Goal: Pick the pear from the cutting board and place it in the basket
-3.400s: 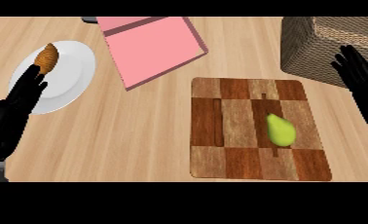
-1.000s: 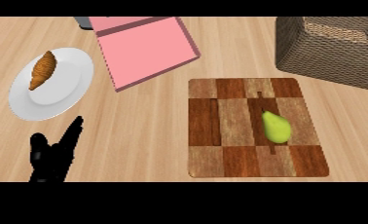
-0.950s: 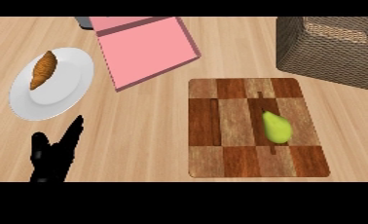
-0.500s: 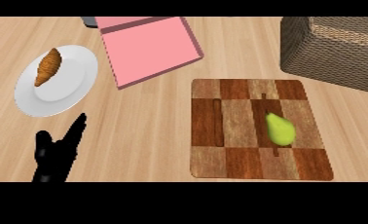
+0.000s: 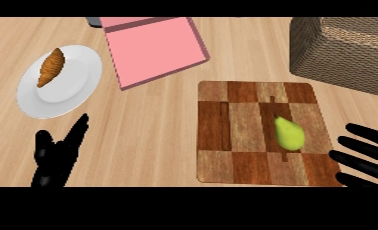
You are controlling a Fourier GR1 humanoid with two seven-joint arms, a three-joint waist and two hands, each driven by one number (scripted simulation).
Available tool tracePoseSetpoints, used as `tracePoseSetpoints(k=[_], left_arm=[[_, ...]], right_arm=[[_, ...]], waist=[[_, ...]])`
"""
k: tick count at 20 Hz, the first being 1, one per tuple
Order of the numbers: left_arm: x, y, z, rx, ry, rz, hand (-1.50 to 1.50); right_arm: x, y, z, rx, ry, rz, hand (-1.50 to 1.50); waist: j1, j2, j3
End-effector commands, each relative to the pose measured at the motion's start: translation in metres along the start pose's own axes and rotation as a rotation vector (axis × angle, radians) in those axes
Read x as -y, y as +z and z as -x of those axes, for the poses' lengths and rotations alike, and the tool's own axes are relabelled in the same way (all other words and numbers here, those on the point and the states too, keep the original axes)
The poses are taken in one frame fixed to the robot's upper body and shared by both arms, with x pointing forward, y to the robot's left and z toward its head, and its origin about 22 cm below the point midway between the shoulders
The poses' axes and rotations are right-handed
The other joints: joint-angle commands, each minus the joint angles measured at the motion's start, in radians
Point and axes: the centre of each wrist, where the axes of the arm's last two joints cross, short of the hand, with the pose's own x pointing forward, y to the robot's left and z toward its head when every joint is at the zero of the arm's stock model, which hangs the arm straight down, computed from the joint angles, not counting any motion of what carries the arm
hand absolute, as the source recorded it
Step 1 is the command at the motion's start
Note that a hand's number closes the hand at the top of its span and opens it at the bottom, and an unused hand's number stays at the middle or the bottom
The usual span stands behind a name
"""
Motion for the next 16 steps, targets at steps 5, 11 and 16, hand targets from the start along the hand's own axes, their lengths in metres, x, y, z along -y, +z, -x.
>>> tracePoseSetpoints(k=[5,11,16], left_arm=[[0.009,-0.008,0.026,-0.096,0.011,-0.008,0.0],[-0.002,-0.018,0.017,-0.088,0.01,-0.01,0.0],[0.015,-0.018,0.021,-0.085,0.011,-0.005,0.0]], right_arm=[[-0.049,-0.018,0.018,0.01,0.0,-0.046,-1.5],[-0.073,-0.037,0.026,0.02,-0.018,-0.026,-1.5],[-0.08,-0.053,0.019,-0.006,-0.004,-0.007,-1.5]], waist=[[-0.003,0.009,-0.011],[-0.008,0.009,-0.011],[-0.015,0.008,-0.012]])
